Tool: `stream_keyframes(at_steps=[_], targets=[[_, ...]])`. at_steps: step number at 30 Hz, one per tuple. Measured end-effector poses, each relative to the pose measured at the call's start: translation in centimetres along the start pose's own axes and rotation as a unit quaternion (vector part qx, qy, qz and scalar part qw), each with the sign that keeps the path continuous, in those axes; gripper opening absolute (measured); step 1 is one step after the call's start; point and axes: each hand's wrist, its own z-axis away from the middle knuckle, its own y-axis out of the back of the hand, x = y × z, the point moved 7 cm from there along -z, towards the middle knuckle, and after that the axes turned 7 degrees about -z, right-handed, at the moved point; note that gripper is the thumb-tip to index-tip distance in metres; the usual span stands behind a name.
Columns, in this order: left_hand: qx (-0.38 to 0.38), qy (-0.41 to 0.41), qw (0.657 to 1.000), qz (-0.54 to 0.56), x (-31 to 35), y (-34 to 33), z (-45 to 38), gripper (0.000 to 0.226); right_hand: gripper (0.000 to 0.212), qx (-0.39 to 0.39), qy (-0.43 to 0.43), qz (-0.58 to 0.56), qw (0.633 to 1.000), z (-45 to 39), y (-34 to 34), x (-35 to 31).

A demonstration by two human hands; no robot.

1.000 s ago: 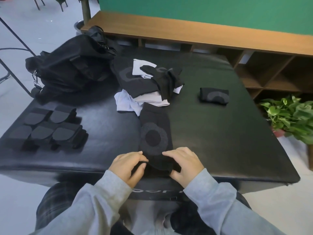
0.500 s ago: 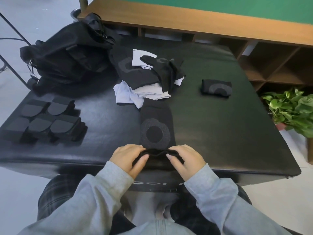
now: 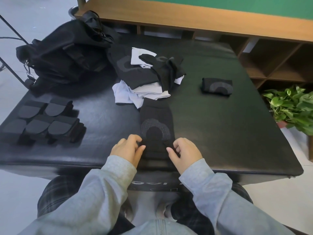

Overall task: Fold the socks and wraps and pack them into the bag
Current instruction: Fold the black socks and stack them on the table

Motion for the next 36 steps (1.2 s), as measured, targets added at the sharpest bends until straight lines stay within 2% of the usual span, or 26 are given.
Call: stream_keyframes(at_steps=[3,5,7,8,9,11,14,21,25,28,30,32,34,36], targets=[[0.026,-0.032,0.998,0.041,0.8,0.9,0.2,0.024,0.019,0.019,-0.003,-0.027,0.999,0.0,0.2,-0.3],[0.063,-0.097,0.993,0.038,1.3,1.4,0.5,0.032,0.022,0.031,0.004,-0.017,0.999,-0.1,0.4,-0.5],[0.103,-0.176,0.979,0.017,1.9,1.8,0.7,0.035,0.041,0.044,0.037,-0.001,0.998,-0.3,0.7,-0.9],[0.122,-0.211,0.97,0.006,2.3,2.0,0.8,0.026,0.049,0.044,0.066,-0.001,0.997,-0.5,0.8,-1.3],[0.141,-0.244,0.96,0.0,2.7,2.1,0.9,0.017,0.056,0.036,0.095,0.003,0.995,-0.8,0.8,-1.7],[0.15,-0.287,0.946,-0.021,3.5,1.7,1.4,0.021,0.062,-0.009,0.124,0.035,0.992,-1.3,0.4,-2.4],[0.132,-0.287,0.946,-0.074,3.8,0.5,1.8,0.025,0.055,-0.061,0.093,0.093,0.989,-1.9,-0.2,-1.9],[0.068,-0.227,0.961,-0.145,3.3,0.2,0.8,0.031,0.044,-0.032,0.048,0.195,0.979,-1.4,1.3,-1.5],[-0.028,-0.131,0.964,-0.231,2.7,-0.4,-0.8,0.054,0.043,-0.05,0.061,0.179,0.981,-0.7,1.6,-1.6],[-0.049,-0.076,0.965,-0.247,1.6,-0.9,-1.9,0.055,0.037,-0.047,0.093,0.133,0.986,-0.3,1.5,-1.7],[0.014,-0.135,0.969,-0.205,2.9,0.1,-1.6,0.05,0.037,0.013,0.111,0.091,0.99,-0.2,2.1,-1.3],[0.077,-0.229,0.96,-0.145,3.9,0.4,-0.8,0.039,0.032,0.066,0.083,0.064,0.992,-0.5,3.4,-0.2],[0.095,-0.295,0.942,-0.124,4.4,0.1,-0.1,0.03,0.029,0.06,0.044,0.074,0.995,-0.8,3.9,0.9],[0.111,-0.323,0.932,-0.119,4.7,-0.2,0.4,0.026,0.036,0.018,0.011,0.106,0.994,-1.2,3.9,2.2]])
